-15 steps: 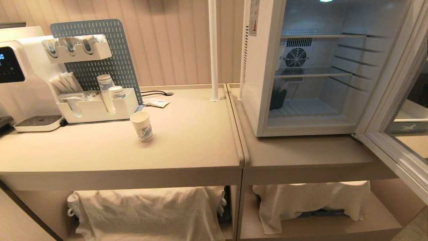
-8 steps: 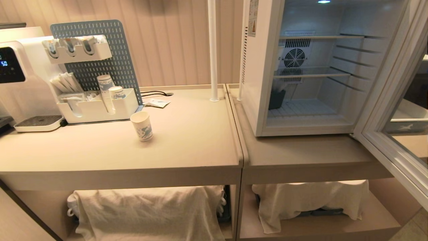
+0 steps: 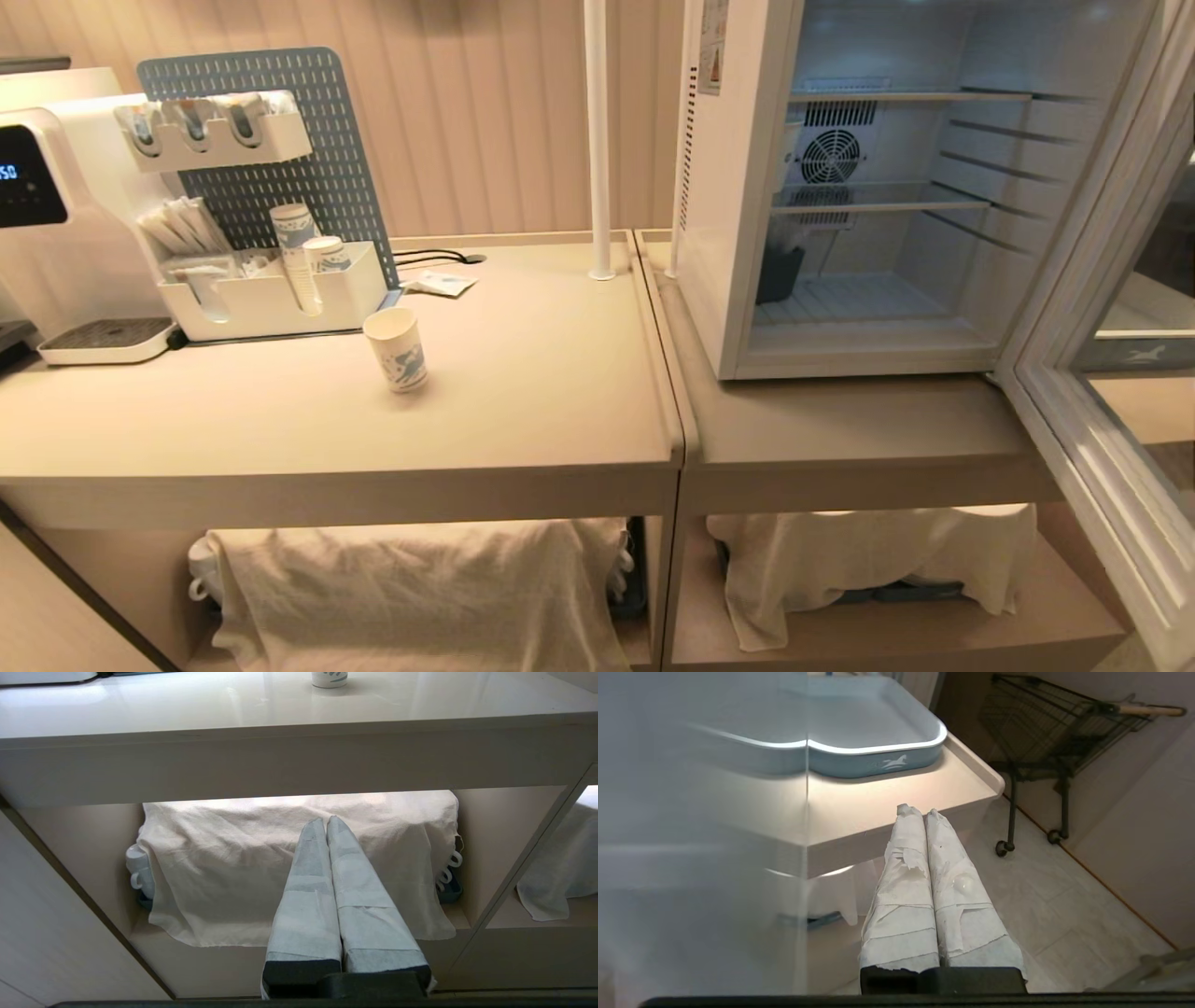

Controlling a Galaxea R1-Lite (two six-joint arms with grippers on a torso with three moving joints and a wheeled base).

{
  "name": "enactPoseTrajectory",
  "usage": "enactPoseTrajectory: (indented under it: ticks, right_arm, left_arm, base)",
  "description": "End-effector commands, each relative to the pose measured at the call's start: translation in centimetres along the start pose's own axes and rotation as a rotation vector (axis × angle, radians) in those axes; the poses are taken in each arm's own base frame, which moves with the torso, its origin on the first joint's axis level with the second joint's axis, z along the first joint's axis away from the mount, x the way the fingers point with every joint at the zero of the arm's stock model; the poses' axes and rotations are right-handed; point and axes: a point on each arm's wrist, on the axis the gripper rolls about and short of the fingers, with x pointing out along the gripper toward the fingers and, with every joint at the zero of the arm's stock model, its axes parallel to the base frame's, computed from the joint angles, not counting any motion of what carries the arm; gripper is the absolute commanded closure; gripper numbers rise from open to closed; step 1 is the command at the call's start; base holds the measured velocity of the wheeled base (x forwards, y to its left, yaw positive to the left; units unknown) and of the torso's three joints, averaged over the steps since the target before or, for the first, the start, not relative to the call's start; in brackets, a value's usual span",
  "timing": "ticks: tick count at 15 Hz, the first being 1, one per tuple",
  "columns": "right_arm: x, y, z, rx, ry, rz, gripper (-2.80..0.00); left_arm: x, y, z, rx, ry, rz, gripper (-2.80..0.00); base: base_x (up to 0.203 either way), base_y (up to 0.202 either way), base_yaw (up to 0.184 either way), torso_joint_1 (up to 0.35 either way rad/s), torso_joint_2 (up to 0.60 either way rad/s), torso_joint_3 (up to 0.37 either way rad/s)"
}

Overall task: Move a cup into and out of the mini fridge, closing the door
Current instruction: Close the freezer door

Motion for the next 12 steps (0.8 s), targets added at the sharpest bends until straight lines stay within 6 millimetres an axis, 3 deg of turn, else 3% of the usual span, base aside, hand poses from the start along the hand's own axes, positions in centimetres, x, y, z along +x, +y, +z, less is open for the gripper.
enactPoseTrajectory:
  ticks: [1, 7, 12]
  right_arm:
    - [0.0, 0.1, 0.0, 0.017, -0.006, 0.031, 0.0]
    - [0.1, 0.4, -0.3, 0.044, 0.006, 0.098, 0.0]
    - [2.8, 2.1, -0.3, 0.097, 0.063, 0.266, 0.0]
  left_arm:
    - [0.0, 0.0, 0.0, 0.001, 0.0, 0.002, 0.0]
    - [0.0, 0.0, 0.0, 0.001, 0.0, 0.002, 0.0]
    - [0.0, 0.0, 0.0, 0.001, 0.0, 0.002, 0.0]
  base:
    - [0.0, 0.0, 0.0, 0.0, 0.0, 0.0]
    - [0.0, 0.0, 0.0, 0.0, 0.0, 0.0]
    - [0.0, 0.0, 0.0, 0.0, 0.0, 0.0]
